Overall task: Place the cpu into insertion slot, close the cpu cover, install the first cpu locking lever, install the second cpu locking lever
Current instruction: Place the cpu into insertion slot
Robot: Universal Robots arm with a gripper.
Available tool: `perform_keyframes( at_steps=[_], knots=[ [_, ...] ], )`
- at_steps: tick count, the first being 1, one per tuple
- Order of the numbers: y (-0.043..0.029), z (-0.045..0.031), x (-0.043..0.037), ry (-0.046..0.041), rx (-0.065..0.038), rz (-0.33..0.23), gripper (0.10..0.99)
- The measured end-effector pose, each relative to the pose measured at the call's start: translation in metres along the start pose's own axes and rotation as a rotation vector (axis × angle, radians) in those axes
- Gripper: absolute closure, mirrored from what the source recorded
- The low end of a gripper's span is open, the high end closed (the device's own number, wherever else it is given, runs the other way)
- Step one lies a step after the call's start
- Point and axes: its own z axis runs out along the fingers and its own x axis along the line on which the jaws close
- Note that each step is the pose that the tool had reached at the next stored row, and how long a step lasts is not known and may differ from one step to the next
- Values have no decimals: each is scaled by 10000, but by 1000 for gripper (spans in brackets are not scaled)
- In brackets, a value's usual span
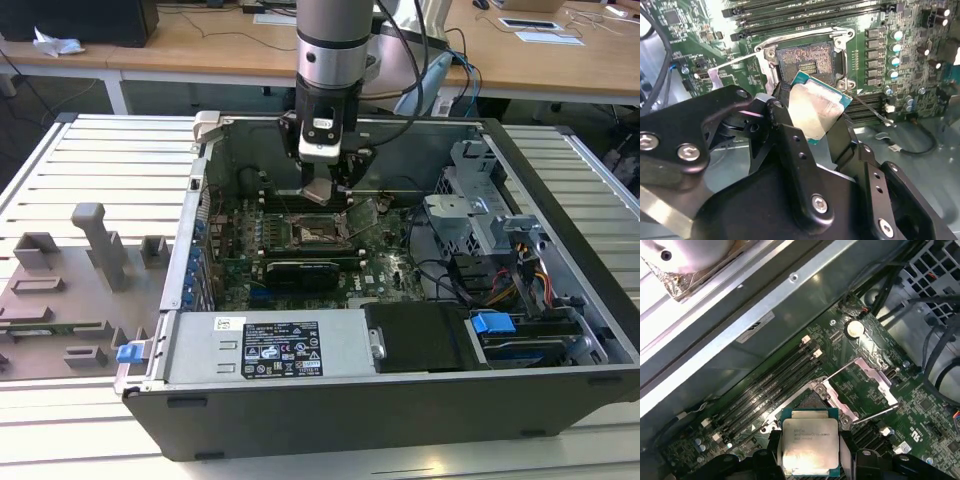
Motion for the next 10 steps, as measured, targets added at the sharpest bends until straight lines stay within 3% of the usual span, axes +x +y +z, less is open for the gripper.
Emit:
perform_keyframes(
  at_steps=[10],
  knots=[
    [0, 3, 0, -105, -32, 1687, 545]
  ],
)
